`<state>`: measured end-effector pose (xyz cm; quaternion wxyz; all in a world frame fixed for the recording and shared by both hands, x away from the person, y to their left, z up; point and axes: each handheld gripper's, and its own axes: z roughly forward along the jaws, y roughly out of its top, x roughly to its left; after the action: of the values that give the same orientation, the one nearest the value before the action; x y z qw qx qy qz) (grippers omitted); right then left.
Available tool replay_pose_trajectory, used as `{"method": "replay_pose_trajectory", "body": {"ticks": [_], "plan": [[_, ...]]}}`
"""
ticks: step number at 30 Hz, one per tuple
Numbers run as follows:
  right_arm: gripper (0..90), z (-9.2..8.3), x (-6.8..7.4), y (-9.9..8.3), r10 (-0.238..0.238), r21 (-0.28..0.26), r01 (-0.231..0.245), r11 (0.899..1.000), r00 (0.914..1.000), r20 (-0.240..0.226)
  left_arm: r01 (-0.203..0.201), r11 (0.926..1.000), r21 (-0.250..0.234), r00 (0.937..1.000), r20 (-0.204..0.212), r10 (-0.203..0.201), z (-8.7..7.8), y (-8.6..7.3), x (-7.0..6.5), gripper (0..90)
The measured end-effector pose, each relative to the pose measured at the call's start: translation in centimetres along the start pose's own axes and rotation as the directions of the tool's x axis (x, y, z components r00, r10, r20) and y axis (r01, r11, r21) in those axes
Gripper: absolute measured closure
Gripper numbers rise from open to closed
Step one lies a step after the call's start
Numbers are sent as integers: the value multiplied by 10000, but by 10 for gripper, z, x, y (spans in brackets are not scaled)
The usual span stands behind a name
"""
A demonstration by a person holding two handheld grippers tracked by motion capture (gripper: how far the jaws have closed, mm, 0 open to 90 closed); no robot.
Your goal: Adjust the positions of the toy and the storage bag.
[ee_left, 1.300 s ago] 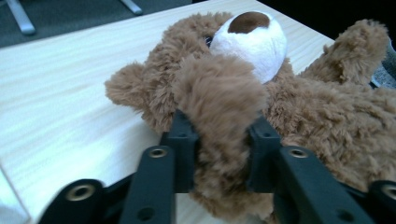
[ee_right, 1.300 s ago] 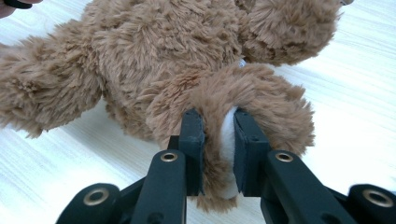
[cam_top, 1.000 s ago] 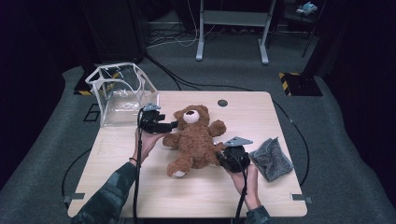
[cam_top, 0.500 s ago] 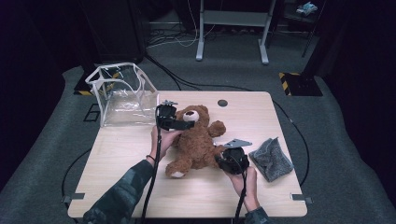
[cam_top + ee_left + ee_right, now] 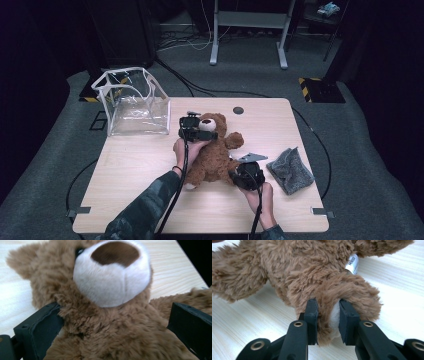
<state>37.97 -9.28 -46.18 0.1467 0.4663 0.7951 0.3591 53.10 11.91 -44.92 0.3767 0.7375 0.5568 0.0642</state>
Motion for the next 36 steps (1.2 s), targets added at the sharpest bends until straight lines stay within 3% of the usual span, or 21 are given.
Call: {"method": "replay_pose_trajectory", "body": {"ticks": [5, 6, 8, 12, 17, 19, 22, 24, 27, 29, 32, 34, 35, 36], "plan": [[717, 6, 3, -7, 54, 197, -52, 9998, 9999, -94, 226, 9997, 9, 9989, -422, -225, 13, -2, -2, 0], [717, 7, 2, -9, -129, 229, 131, 9997, 9999, -89, 195, 9998, 14, 9988, -453, -194, 15, -3, -2, 0], [717, 10, 2, -12, -25, 275, 28, 9996, 9999, -106, 284, 9996, -21, 9985, -461, -285, 20, -6, -2, 0], [715, 12, -2, -16, 130, 295, -125, 9995, 9998, -175, -185, 9976, -671, 9968, -790, 132, 24, -15, -8, 3], [713, 15, -2, -19, 256, 240, -252, 9994, 9995, -176, -487, 9953, -834, 9941, -1003, 403, 25, -21, -11, 41], [711, 16, -3, -18, 109, 225, -106, 9997, 9998, -157, -574, 9944, -889, 9945, -922, 491, 27, -21, -11, 89], [704, 16, -3, -18, 276, 203, -273, 9994, 9995, -145, -901, 9921, -877, 9932, -811, 830, 29, -23, -12, 192], [686, 16, -5, -18, 307, 196, -303, 9993, 9993, -190, -996, 9906, -940, 9936, -621, 940, 29, -25, -13, 308], [604, 14, -9, -18, 375, 96, -374, 9993, 9992, -151, -1146, 9890, -934, 9929, -434, 1109, 29, -26, -12, 433], [488, 10, -13, -19, 527, -114, -529, 9985, 9985, -156, -1232, 9879, -942, 9922, -314, 1207, 28, -27, -9, 480], [265, -2, -23, -23, 771, -722, -777, 9944, 9970, -115, -1251, 9860, -1099, 9921, -255, 1231, 27, -29, -9, 507], [185, -13, -31, -28, 1006, -1287, -996, 9867, 9949, 6, -1238, 9854, -1171, 9923, -205, 1222, 27, -29, -8, 515], [185, -13, -31, -28, 1006, -1287, -996, 9867, 9949, 6, -1238, 9854, -1171, 9923, -205, 1222, 27, -29, -8, 520], [131, -23, -39, -36, 1064, -1634, -981, 9817, 9934, 429, -1258, 9851, -1173, 9921, -141, 1250, 26, -29, -6, 523]]}}
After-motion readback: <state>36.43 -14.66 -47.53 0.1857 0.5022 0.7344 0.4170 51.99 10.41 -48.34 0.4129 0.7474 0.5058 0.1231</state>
